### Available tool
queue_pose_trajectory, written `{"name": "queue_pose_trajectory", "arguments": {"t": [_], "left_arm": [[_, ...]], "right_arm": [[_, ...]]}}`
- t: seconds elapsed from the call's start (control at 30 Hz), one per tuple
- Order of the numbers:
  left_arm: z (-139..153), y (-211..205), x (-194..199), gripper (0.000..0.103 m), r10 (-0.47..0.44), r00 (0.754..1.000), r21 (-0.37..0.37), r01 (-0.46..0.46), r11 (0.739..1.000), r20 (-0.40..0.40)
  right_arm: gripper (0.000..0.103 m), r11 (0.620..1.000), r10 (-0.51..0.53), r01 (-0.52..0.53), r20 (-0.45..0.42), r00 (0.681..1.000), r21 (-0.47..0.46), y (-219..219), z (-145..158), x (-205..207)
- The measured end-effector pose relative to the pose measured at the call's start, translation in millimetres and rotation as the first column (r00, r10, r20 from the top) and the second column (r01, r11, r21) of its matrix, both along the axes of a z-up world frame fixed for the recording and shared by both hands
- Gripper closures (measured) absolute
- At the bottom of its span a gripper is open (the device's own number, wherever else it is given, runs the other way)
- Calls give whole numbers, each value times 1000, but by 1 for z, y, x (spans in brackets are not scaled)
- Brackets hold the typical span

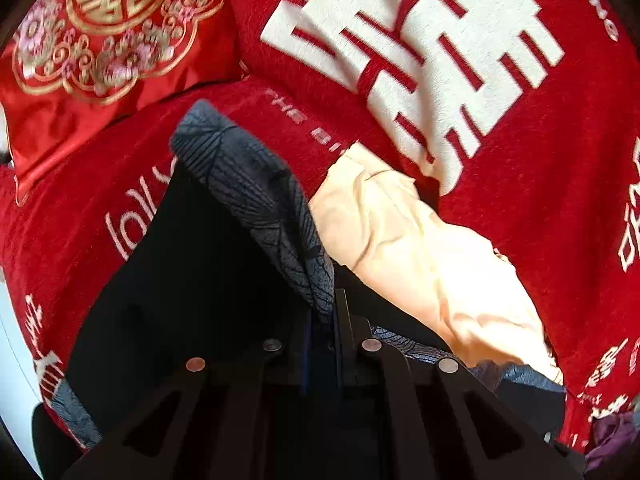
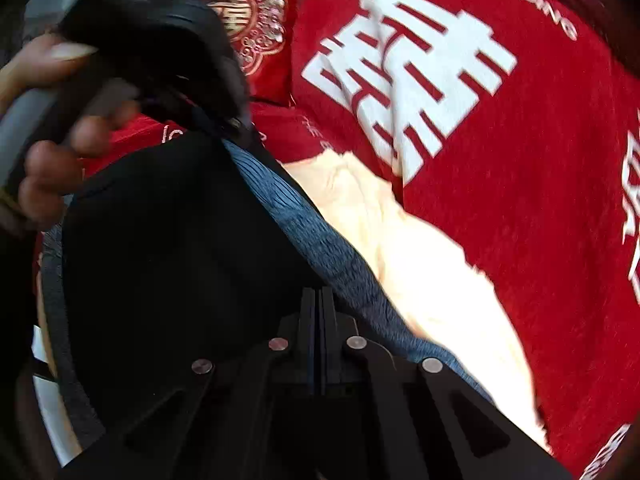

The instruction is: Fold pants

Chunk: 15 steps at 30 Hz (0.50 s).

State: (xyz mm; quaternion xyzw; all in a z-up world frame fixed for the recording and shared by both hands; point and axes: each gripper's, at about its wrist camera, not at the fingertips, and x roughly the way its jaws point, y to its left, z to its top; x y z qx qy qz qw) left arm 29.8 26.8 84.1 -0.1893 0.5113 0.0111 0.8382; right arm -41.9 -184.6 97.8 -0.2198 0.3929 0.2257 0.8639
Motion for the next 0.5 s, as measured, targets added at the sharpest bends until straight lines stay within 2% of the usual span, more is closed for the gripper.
{"name": "queue_pose_trajectory", "arguments": {"t": [0.03,0.07,0.1,0.13,0.2,0.3,0.33,0.4,0.43,0.47,0.5], "left_arm": [[3,-2,-2,93,-5,1000,14,5,1000,11],[5,-3,-2,93,-6,1000,17,6,1000,14],[7,-4,-3,93,-6,1000,16,6,1000,15],[7,-1,-3,93,-7,1000,11,6,1000,15],[10,3,-7,93,-7,1000,1,7,1000,14],[11,6,-10,93,-7,1000,-9,7,1000,11],[12,6,-11,93,-8,1000,-10,8,1000,12],[14,5,-10,93,-18,1000,-6,18,1000,14],[14,5,-11,93,-22,1000,-6,22,1000,12],[14,6,-11,93,-25,1000,-9,25,1000,6],[14,7,-12,93,-29,1000,-21,29,999,-1]], "right_arm": [[72,999,-38,40,-40,998,35,-14,-3,7],[53,996,-58,61,-61,996,57,-24,-4,12],[21,994,-69,74,-62,996,76,-32,-4,16],[16,993,-65,70,-50,997,97,-43,-3,19],[16,993,-52,60,-78,996,104,-53,-4,31],[16,991,6,17,-175,985,135,-58,-12,55],[16,991,51,-19,-248,967,130,-56,-22,68],[16,995,84,-60,-325,942,84,-49,-38,87],[19,993,102,-75,-363,926,89,-47,-45,95],[30,989,119,-72,-416,902,127,-48,-50,105],[74,987,126,-67,-447,886,145,-49,-50,111]]}}
